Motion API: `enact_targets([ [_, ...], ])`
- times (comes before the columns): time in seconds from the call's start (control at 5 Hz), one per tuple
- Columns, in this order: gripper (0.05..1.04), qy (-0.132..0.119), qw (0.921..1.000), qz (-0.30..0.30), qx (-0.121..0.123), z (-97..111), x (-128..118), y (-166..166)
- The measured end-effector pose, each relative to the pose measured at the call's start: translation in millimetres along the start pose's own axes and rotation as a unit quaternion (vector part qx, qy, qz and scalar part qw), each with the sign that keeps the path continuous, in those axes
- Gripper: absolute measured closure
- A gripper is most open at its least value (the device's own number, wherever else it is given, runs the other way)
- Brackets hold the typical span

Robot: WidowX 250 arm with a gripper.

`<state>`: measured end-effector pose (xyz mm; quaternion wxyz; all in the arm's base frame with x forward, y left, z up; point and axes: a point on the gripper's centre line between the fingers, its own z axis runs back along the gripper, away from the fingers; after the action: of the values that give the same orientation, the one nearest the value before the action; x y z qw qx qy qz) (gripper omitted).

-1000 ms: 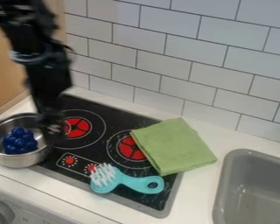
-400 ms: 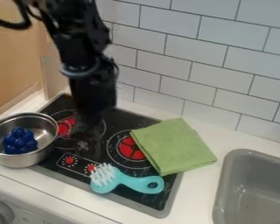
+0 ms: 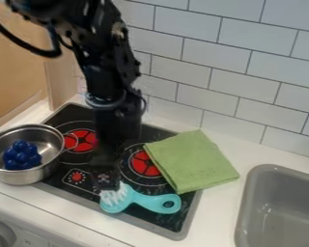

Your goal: Moved the brush from thr right side of burner to left burner

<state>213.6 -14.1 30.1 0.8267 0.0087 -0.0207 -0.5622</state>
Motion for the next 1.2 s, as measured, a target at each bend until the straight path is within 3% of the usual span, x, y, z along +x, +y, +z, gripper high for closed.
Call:
enact_targets([
  [0.4, 0.085, 0.021, 0.9988, -0.043, -0.011, -18, 15, -10],
  [0.8, 0.085, 0.034, 0.9984, -0.041, -0.02, -24, 12, -19],
  [1.0, 0.136, 0.039, 0.9984, -0.034, -0.021, -26, 11, -19],
  [1.2, 0.366, 0.038, 0.9987, -0.03, -0.012, -27, 10, -18],
])
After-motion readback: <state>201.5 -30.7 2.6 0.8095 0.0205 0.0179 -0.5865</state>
